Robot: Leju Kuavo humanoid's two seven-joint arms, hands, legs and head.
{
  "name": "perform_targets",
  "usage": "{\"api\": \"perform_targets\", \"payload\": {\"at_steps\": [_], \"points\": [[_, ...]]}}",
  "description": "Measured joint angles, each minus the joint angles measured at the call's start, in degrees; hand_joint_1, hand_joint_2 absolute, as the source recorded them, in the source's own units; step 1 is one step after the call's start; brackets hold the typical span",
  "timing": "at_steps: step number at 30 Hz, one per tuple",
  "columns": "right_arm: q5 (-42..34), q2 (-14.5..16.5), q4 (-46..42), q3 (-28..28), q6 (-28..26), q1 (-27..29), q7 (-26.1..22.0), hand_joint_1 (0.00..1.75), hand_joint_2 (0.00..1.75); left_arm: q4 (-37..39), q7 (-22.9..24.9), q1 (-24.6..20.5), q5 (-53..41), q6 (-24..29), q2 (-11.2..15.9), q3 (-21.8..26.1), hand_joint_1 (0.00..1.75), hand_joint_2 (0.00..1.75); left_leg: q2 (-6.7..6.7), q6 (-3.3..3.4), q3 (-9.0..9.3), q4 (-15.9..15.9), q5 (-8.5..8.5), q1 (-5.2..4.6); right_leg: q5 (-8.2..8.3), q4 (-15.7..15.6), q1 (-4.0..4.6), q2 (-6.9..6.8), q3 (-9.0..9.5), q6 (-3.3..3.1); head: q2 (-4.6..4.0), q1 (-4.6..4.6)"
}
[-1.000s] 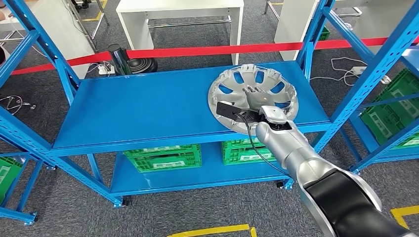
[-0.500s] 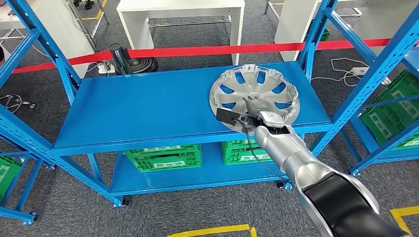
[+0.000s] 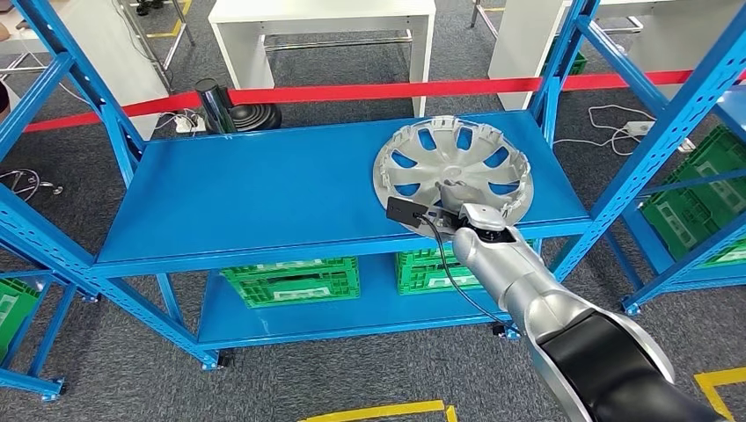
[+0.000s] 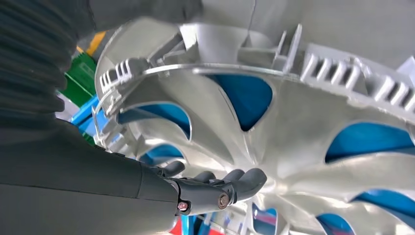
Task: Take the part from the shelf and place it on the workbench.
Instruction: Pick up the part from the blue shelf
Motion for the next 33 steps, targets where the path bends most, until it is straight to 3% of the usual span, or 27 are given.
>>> {"api": "perform_targets", "payload": {"at_steps": [33], "points": [[-3.15,-0.38,0.39,-0.41,-0.74,1.52,0.33,1.75,1.75,0.00,-0.20,-0.01,-0.05,0.14,0.00,0.00,0.00,0.00,0.00,0.09,0.14,0.02,-0.09,0.00,-0.02,-0.13,-0.01,-0.01,0.24,0.17,0.00,0.02]]}}
